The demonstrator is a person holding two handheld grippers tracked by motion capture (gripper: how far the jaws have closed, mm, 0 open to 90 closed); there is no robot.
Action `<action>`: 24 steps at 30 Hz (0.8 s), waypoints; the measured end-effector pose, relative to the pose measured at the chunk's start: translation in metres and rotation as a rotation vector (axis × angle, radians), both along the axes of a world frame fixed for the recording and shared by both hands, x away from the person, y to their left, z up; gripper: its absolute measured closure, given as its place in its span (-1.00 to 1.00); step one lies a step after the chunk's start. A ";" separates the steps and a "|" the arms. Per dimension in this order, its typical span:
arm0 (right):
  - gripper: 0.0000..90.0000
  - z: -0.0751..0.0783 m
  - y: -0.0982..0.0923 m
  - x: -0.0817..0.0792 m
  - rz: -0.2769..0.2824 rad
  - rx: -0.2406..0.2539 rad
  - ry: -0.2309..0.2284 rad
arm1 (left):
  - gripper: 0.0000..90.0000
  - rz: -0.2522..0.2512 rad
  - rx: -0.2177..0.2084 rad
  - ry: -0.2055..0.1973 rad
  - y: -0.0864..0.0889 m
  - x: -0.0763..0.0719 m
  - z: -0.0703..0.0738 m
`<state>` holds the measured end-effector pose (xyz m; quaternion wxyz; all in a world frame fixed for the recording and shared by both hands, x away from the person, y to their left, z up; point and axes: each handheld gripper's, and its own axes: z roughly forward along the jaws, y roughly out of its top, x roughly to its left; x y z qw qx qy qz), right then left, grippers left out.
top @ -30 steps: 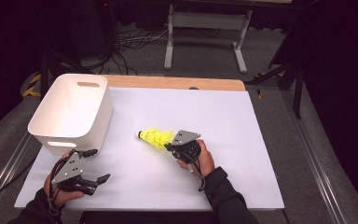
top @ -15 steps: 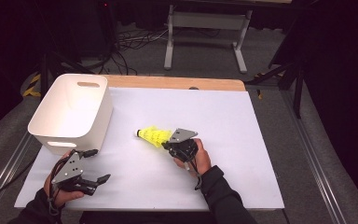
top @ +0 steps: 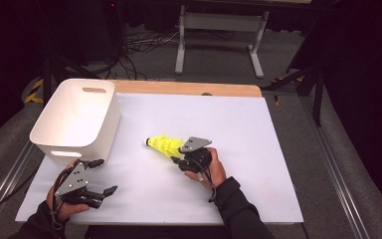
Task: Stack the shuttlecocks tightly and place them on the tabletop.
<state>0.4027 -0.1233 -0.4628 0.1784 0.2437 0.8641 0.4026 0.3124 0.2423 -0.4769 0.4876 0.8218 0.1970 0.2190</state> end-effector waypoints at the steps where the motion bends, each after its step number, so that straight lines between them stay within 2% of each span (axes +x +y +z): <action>1: 0.25 0.001 -0.001 -0.001 0.004 0.007 -0.001 | -0.83 0.000 0.000 -0.001 0.000 0.000 0.000; 4: 0.13 0.005 -0.003 -0.004 0.014 0.017 -0.014 | -0.83 0.000 0.004 0.000 0.000 0.000 0.000; 11: 0.05 0.017 -0.011 -0.014 0.018 0.025 -0.067 | -0.83 0.000 0.000 -0.001 0.000 -0.001 0.001; 15: -0.01 0.031 -0.020 -0.024 0.010 0.043 -0.126 | -0.83 0.002 -0.001 -0.001 0.000 -0.001 0.001; 19: -0.06 0.039 -0.027 -0.030 0.004 0.063 -0.160 | -0.83 0.003 -0.003 -0.003 0.000 -0.001 0.001; 24: -0.17 0.047 -0.034 -0.036 -0.011 0.064 -0.200 | -0.83 0.004 -0.007 -0.004 0.000 -0.001 0.001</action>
